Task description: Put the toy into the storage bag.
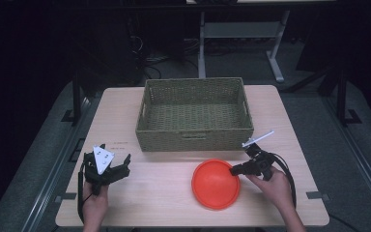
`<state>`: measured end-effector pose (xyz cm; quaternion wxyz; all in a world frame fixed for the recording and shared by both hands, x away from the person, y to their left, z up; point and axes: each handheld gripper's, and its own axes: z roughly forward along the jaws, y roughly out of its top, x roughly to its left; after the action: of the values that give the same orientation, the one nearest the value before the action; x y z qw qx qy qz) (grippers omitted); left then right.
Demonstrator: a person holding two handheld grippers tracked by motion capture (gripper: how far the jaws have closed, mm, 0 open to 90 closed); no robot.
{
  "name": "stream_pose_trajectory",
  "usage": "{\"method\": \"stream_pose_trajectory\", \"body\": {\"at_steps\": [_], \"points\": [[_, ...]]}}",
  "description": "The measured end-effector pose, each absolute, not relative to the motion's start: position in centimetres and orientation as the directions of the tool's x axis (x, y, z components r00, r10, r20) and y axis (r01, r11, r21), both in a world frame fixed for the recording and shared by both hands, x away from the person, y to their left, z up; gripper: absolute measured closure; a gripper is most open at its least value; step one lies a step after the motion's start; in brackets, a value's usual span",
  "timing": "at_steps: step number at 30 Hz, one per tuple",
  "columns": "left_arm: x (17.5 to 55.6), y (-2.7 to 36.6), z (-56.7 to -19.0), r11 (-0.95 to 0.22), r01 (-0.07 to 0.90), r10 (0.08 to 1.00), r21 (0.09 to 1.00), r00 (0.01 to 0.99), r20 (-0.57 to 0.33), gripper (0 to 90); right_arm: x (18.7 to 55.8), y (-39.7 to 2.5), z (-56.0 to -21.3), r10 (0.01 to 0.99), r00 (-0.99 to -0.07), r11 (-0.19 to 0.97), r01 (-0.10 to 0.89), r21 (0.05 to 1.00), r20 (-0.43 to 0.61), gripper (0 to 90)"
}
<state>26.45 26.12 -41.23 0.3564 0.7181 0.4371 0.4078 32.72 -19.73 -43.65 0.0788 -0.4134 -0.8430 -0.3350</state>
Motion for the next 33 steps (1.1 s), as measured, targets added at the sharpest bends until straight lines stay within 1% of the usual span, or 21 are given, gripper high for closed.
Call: {"method": "stream_pose_trajectory", "body": {"at_steps": [3, 6, 9, 10, 13, 17, 19, 33], "points": [[26.5, 26.1, -41.2, -0.364, 0.336, 0.918, 0.868, 0.285, 0.275, 12.8, 32.5, -19.4, -43.0, 0.645, -0.664, 0.454, 0.731, 0.510, 0.378, 81.9], [26.4, 26.1, -41.2, -0.367, 0.337, 0.917, 0.867, 0.285, 0.278, 12.8, 32.3, -19.2, -42.6, 0.645, -0.669, 0.460, 0.725, 0.512, 0.369, 82.0], [26.4, 26.2, -41.2, -0.368, 0.337, 0.917, 0.867, 0.286, 0.278, 12.8, 32.3, -19.2, -42.6, 0.641, -0.672, 0.460, 0.723, 0.515, 0.371, 82.1], [26.5, 26.1, -41.2, -0.367, 0.337, 0.917, 0.867, 0.285, 0.278, 12.8, 32.2, -19.4, -42.4, 0.629, -0.674, 0.451, 0.723, 0.523, 0.388, 82.1], [26.5, 26.1, -41.2, -0.366, 0.336, 0.918, 0.868, 0.285, 0.277, 12.8, 31.9, -19.5, -41.9, 0.622, -0.674, 0.448, 0.723, 0.525, 0.398, 82.2], [26.4, 26.1, -41.2, -0.368, 0.335, 0.917, 0.868, 0.284, 0.279, 12.8, 31.6, -19.5, -41.1, 0.627, -0.682, 0.458, 0.713, 0.530, 0.376, 82.2], [26.4, 26.1, -41.2, -0.369, 0.336, 0.917, 0.867, 0.282, 0.281, 12.8, 31.5, -19.4, -40.4, 0.623, -0.695, 0.464, 0.697, 0.547, 0.358, 82.3], [26.4, 26.1, -41.2, -0.369, 0.335, 0.917, 0.867, 0.282, 0.282, 12.8, 31.5, -19.7, -37.4, 0.631, -0.706, 0.462, 0.675, 0.575, 0.322, 82.2]]}}
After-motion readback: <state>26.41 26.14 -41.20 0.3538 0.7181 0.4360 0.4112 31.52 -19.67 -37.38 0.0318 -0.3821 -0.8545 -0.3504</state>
